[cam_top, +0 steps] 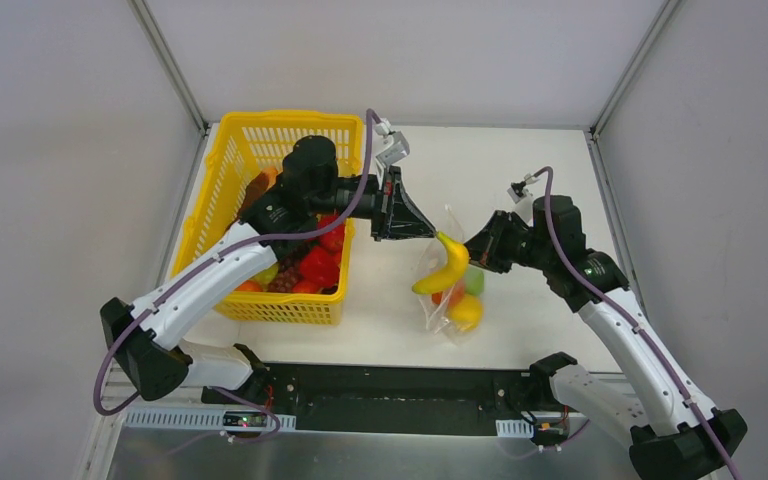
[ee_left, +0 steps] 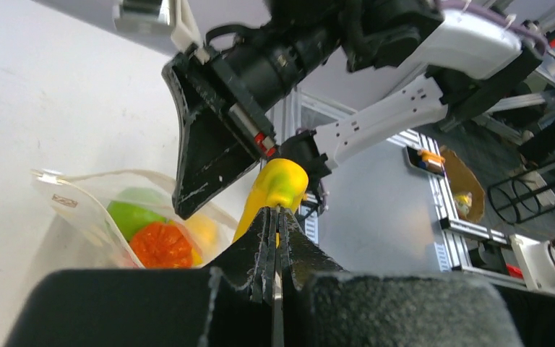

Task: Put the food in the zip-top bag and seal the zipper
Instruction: Place the fake fruit in the zipper food storage bag.

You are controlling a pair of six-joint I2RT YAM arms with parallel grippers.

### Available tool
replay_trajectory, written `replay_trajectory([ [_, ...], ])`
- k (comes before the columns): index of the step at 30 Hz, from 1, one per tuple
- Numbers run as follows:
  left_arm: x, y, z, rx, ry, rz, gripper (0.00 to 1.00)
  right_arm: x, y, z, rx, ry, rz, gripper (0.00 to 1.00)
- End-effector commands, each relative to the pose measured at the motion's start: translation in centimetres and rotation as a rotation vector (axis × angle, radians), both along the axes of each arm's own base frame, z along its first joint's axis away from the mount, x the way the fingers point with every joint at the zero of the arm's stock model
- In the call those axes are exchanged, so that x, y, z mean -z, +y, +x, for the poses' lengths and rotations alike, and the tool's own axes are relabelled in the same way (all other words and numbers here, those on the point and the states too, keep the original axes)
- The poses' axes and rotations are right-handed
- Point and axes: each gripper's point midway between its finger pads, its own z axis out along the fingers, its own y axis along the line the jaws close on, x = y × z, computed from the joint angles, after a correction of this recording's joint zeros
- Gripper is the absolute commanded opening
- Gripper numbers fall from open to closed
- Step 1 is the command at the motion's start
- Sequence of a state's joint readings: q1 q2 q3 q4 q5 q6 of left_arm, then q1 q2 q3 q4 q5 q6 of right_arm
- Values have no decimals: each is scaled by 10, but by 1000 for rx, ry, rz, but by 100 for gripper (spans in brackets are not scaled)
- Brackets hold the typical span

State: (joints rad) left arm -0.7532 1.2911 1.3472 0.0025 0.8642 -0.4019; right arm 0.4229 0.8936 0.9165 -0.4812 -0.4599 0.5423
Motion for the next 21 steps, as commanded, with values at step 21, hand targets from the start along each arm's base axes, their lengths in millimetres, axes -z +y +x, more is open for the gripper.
replay_trajectory([
  [21,-37,5,-17,70,-166,-84,0,-23,-1,2,5,-60,22,0],
])
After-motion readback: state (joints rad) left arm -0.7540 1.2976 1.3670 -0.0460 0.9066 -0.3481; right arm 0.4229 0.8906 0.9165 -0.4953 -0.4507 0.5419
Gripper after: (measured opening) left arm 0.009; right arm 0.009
